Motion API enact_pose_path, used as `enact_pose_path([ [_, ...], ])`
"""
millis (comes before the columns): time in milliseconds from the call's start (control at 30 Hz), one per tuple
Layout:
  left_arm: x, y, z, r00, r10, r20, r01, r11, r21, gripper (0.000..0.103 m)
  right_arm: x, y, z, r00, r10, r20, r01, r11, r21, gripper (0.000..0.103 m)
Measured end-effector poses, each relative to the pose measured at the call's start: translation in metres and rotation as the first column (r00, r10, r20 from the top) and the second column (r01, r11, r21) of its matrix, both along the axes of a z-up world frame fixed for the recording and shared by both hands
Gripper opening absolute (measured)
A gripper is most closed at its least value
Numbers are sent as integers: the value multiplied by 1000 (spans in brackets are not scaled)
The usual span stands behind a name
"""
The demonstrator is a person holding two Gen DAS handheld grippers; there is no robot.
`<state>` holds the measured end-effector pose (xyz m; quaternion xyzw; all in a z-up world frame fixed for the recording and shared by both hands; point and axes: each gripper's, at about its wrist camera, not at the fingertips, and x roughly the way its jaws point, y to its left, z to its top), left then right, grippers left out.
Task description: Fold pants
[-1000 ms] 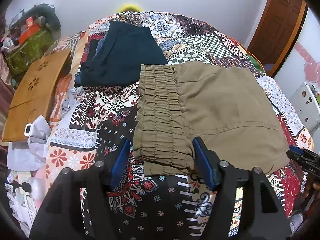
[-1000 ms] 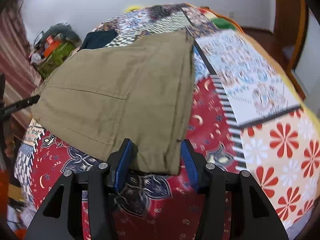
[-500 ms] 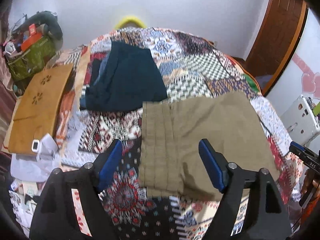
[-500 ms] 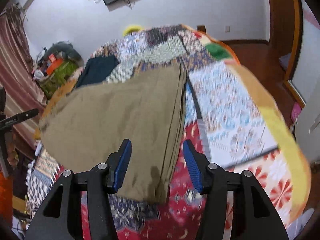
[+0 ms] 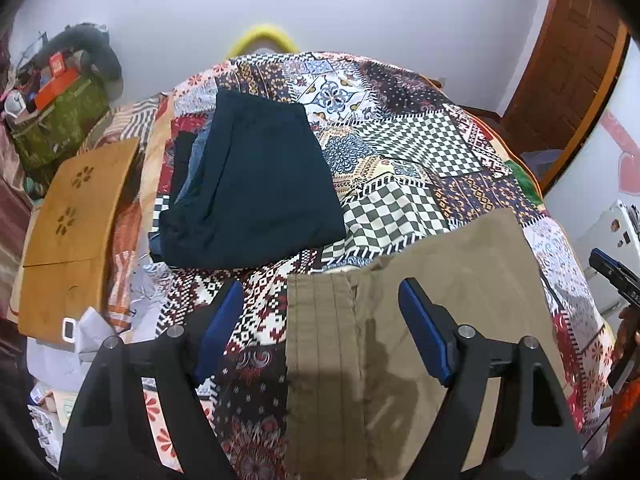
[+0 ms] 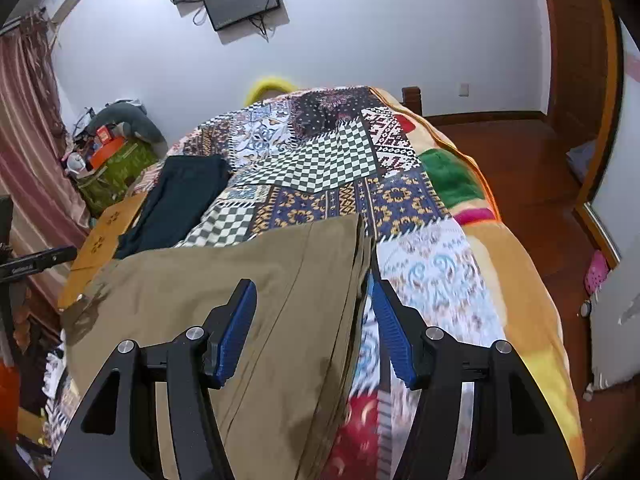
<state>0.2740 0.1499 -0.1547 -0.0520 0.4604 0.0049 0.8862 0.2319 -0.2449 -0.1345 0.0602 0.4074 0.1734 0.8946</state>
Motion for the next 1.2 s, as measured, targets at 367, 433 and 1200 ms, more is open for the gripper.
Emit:
enact_pose_path([
  [367,46,2,-48,992,-15,-129,17,1000,16,79,97,11,-50,992,15,-129,-20,999,-33,56],
  [433,48,3,-56,990,-11,-140,13,1000,14,79,112,14,-62,987,13,-158,-19,999,-37,56],
  [1200,33,30,-81,992,71,-100,-71,997,3,52,161,31,-114,979,41,-200,-91,964,-249,0],
])
